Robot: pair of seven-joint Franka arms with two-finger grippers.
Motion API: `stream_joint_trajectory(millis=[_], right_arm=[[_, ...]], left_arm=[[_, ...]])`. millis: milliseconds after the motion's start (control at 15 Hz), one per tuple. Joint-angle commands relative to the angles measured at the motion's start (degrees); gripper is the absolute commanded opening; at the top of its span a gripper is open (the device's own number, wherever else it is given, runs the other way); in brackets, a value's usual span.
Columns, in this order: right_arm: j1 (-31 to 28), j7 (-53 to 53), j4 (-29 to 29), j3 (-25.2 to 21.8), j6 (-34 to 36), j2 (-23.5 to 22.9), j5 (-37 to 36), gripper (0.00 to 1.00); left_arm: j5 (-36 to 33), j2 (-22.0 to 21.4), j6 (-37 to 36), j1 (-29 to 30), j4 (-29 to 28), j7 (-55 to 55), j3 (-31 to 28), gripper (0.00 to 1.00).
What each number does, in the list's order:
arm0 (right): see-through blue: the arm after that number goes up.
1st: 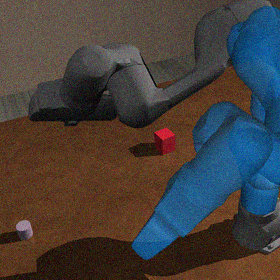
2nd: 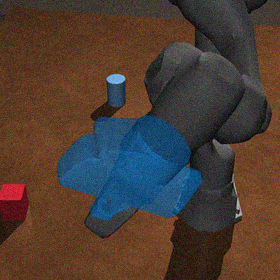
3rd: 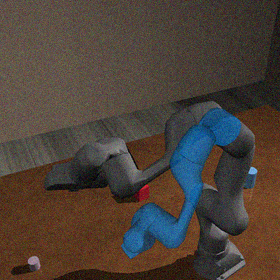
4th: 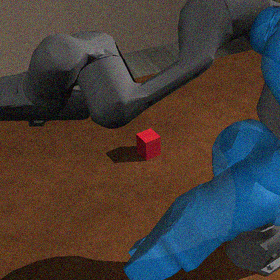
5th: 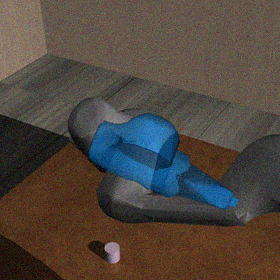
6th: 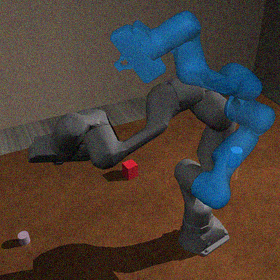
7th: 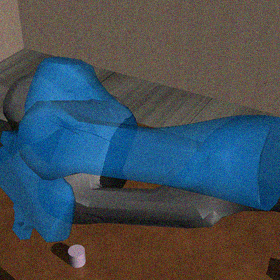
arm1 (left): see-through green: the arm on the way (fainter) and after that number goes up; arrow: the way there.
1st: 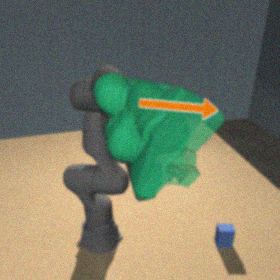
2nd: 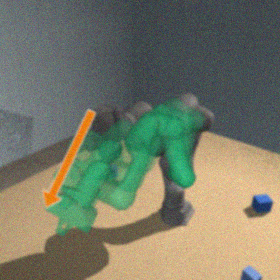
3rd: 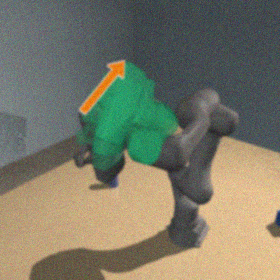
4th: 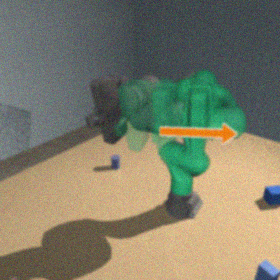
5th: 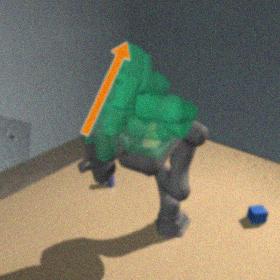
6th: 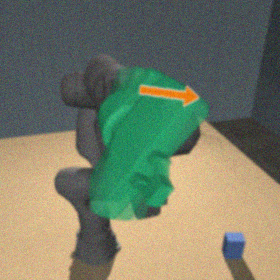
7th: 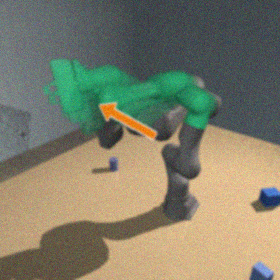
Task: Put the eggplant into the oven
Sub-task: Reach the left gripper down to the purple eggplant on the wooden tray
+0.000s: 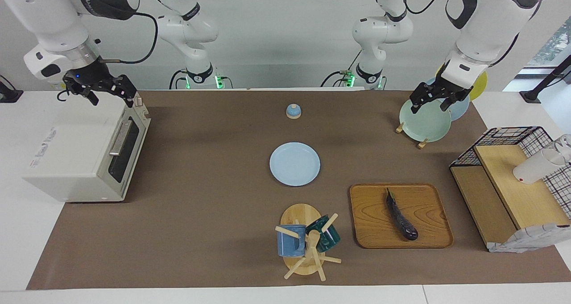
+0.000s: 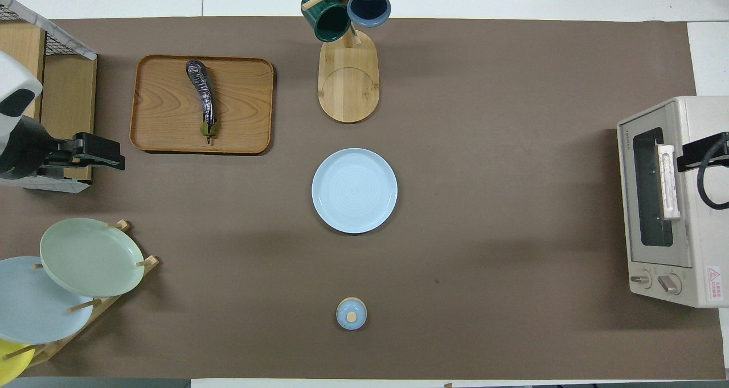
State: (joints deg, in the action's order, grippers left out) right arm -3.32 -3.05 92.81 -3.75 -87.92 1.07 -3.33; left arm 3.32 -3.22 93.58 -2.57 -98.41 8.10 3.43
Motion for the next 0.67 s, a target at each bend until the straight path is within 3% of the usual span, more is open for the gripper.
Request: stream_joint_trajectory(millis=[0, 600], right_arm=[[-0.28, -1.34, 0.79, -0.03, 0.3, 0.95, 1.31, 1.0], [-0.28, -1.34, 0.79, -0.03, 0.3, 0.95, 1.31, 1.0]], left_arm=[[-0.68, 0.32, 0.56, 0.02, 0.41, 0.08, 0.18, 1.0], [-0.6, -0.03, 0.38, -0.07, -0.2, 0.69, 0.18, 1.0]])
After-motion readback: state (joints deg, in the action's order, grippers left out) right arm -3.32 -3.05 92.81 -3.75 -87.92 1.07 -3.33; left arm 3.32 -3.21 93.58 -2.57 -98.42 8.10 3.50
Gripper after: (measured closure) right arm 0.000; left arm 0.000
